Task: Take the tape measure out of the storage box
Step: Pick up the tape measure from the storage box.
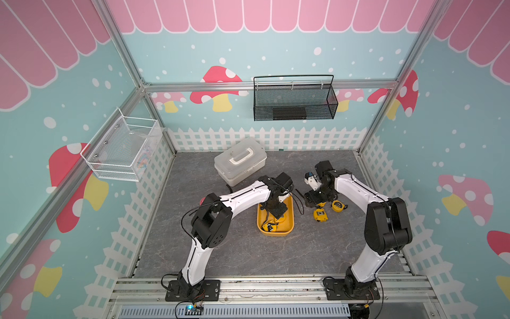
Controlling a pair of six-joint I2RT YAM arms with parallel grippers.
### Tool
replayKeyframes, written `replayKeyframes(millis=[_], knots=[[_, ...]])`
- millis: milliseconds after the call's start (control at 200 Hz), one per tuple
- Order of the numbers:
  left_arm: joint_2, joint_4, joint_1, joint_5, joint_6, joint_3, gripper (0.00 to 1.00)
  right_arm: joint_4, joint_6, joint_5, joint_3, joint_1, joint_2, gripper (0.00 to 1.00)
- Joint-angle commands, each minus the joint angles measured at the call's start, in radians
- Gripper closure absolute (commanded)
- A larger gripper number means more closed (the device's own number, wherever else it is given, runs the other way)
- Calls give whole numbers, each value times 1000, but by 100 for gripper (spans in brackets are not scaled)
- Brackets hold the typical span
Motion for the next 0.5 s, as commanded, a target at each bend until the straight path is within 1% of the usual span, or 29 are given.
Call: replayKeyframes(millis=[0,115,240,400,495], knots=[[2,-1,-13,29,127,19,27,-22,8,9,-17,-4,-13,14],[18,0,-26,32,206,35,26,-22,8,11,-21,-5,-15,13],[34,-1,-35,47,263,46,26,-23,8,13,-24,-5,-19,13],[65,-1,-35,56,307,59,25,-23,8,18,-29,-5,-22,13],[86,-1,-35,61,308,66,25,-25,9,19,-31,-5,-22,13]])
